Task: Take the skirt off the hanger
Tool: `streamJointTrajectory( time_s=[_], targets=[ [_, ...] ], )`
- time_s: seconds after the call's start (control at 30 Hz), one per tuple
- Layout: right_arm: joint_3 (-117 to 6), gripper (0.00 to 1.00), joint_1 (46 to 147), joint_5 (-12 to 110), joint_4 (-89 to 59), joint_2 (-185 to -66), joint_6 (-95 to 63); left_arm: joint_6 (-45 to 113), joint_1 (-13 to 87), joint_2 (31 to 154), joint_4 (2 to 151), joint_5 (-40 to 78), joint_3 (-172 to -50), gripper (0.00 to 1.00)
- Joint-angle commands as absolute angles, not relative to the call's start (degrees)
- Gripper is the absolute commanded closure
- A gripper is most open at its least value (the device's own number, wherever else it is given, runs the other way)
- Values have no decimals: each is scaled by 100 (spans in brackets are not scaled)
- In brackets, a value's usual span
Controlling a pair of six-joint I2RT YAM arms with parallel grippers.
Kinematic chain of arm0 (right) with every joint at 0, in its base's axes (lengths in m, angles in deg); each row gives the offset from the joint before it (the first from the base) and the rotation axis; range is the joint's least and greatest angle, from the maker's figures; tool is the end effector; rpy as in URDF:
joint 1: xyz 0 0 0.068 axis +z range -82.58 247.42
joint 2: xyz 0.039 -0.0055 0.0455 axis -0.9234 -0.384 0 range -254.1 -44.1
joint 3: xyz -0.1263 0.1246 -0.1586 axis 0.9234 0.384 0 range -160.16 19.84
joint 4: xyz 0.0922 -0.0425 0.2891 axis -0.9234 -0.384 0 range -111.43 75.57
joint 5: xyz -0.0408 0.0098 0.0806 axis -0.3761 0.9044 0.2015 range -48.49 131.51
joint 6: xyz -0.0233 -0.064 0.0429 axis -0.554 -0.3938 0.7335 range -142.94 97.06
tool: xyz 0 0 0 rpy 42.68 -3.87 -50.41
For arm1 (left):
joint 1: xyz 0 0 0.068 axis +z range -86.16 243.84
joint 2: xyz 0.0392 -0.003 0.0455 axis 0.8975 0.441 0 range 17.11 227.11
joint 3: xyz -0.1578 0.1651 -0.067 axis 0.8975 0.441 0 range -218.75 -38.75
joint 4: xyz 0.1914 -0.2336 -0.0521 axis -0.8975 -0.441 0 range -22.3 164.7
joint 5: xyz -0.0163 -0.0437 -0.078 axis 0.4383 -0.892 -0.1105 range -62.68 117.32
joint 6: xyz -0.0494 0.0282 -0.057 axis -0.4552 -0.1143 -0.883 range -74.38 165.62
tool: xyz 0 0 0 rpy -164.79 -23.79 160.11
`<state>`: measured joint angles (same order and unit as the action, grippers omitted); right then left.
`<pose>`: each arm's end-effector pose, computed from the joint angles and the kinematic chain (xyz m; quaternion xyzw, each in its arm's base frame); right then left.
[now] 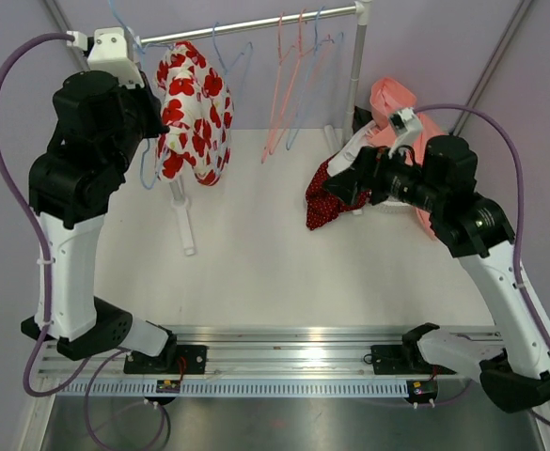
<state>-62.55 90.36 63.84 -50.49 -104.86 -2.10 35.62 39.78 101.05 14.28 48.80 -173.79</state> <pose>0.2590 0.1384 0.4413 -0.1328 0.7730 0.3661 0.5008 0.2568 -0.0868 0.5829 -0.0281 0.7580 -0.0504 0.6496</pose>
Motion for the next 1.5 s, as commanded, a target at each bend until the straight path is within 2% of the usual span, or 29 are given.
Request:
streamJointTrajectory(
  time_s=[0.0, 0.13, 0.33, 0.57, 0.87, 1.17, 1.27, 1.3, 1.4, 1.43, 1.47],
  targets=[
    [-7734, 0, 10409, 5667, -4931, -11148, -640, 3543, 3967, 9710, 1907, 4895, -17182, 100],
    [-9035, 1, 11626, 4873, -5327, -12090, -888, 3385, 3923, 9367, 1889, 4877, -16953, 100],
    [-9477, 0, 13190, 3739, -5074, -13119, -1169, 3218, 3914, 9015, 1828, 4701, -16619, 100],
    [-9389, 1, 13562, 3378, -4450, -13831, -1073, 2989, 3914, 8786, 1661, 4262, -16645, 100],
    [-9881, 0, 13571, 2438, -4071, -14595, -1363, 2734, 3914, 8601, 1547, 3709, -16689, 100],
    [-9987, 4, 13580, 2288, -3948, -15089, -1249, 2550, 3914, 8382, 1687, 3093, -16662, 100],
    [-9733, 16, 13571, 2218, -3817, -15037, -1213, 2550, 3914, 8364, 1626, 3031, -16750, 100],
    [-9576, 29, 13571, 2191, -3782, -15019, -1213, 2532, 3914, 8364, 1608, 3005, -16786, 100],
    [-9355, 50, 13571, 2095, -3650, -14957, -1196, 2453, 3914, 8294, 1643, 2908, -16760, 100],
    [-9311, 78, 13580, 2094, -3623, -14914, -1196, 2444, 3914, 8276, 1661, 2882, -16751, 100],
    [-9267, 90, 13580, 2060, -3536, -14887, -1204, 2427, 3914, 8241, 1670, 2873, -16742, 100]
  ],
)
